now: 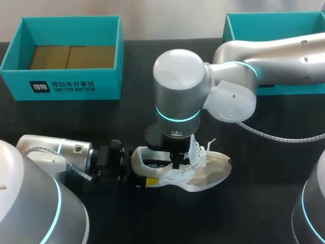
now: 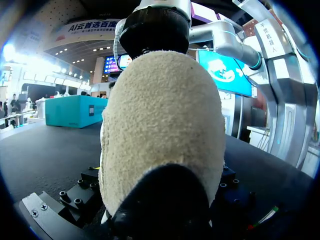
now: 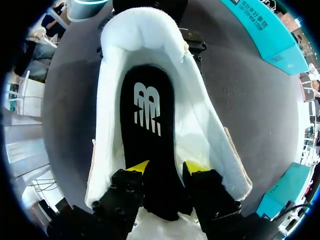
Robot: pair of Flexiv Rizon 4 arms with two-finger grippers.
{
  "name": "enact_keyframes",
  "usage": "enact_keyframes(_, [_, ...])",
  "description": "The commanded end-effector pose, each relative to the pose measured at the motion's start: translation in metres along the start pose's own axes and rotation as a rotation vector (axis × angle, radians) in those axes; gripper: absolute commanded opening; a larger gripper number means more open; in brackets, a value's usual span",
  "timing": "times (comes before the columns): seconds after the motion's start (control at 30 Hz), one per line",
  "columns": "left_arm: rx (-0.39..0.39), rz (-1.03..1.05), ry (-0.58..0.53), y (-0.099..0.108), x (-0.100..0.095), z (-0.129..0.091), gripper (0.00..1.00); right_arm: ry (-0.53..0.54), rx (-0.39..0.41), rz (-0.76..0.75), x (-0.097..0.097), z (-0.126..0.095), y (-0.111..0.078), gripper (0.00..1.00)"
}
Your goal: Take the shoe out of the shoebox, open the shoe tongue, remove and reinsert the insole, then place the shoe into the shoebox
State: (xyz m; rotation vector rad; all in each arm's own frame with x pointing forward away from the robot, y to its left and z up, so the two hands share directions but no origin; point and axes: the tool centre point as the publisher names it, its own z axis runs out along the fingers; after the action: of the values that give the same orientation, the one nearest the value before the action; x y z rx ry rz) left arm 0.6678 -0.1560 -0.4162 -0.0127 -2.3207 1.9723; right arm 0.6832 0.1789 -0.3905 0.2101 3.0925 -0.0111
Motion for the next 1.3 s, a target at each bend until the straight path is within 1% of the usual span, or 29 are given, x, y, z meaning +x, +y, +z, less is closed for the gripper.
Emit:
enact_keyframes(0.03, [0.001,0.0,-0.003,0.003,0.001,-0.001,0.0,0.049,-0.01,-0.007,-0.005,0.015,0.002,0.43])
enact_keyframes(0.2, [0.001,0.0,-0.003,0.003,0.001,-0.001,0.0,0.112,-0.017,-0.02,0.001,0.026,0.006,0.47])
enact_keyframes(0.3, [0.001,0.0,-0.003,0.003,0.001,-0.001,0.0,0.15,-0.02,-0.023,0.006,0.03,0.006,0.49])
enact_keyframes(0.57, [0.001,0.0,-0.003,0.003,0.001,-0.001,0.0,0.269,-0.026,-0.01,0.027,0.037,0.001,0.47])
enact_keyframes(0.77, [0.001,0.0,-0.003,0.003,0.001,-0.001,0.0,0.304,-0.027,-0.011,0.036,0.038,-0.002,0.45])
enact_keyframes(0.8, [0.001,0.0,-0.003,0.003,0.001,-0.001,0.0,0.313,-0.027,-0.013,0.037,0.04,-0.002,0.44])
enact_keyframes(0.83, [0.001,0.0,-0.003,0.003,0.001,-0.001,0.0,0.321,-0.031,-0.013,0.037,0.042,-0.003,0.36])
enact_keyframes(0.87, [0.001,0.0,-0.003,0.003,0.001,-0.001,0.0,0.325,-0.036,-0.013,0.038,0.043,-0.003,0.25])
enact_keyframes(0.9, [0.001,0.0,-0.003,0.003,0.001,-0.001,0.0,0.334,-0.035,-0.014,0.038,0.043,-0.003,0.0])
enact_keyframes(1.0, [0.001,0.0,-0.003,0.003,0.001,-0.001,0.0,0.344,-0.048,-0.028,0.041,0.04,-0.004,0.0])
enact_keyframes(1.1, [0.001,0.0,-0.003,0.003,0.001,-0.001,0.0,0.341,-0.073,-0.039,0.043,0.031,-0.009,0.0])
enact_keyframes(1.17, [0.001,0.0,-0.003,0.003,0.001,-0.001,0.0,0.337,-0.118,-0.055,0.044,0.023,-0.012,0.0])
enact_keyframes(1.2, [0.001,0.0,-0.003,0.003,0.001,-0.001,0.0,0.333,-0.127,-0.061,0.044,0.019,-0.013,0.0])
enact_keyframes(1.27, [0.001,0.0,-0.003,0.003,0.001,-0.001,0.0,0.324,-0.186,-0.083,0.045,0.011,-0.016,0.0])
enact_keyframes(1.3, [0.001,0.0,-0.003,0.003,0.001,-0.001,0.0,0.321,-0.187,-0.087,0.045,0.008,-0.017,0.0])
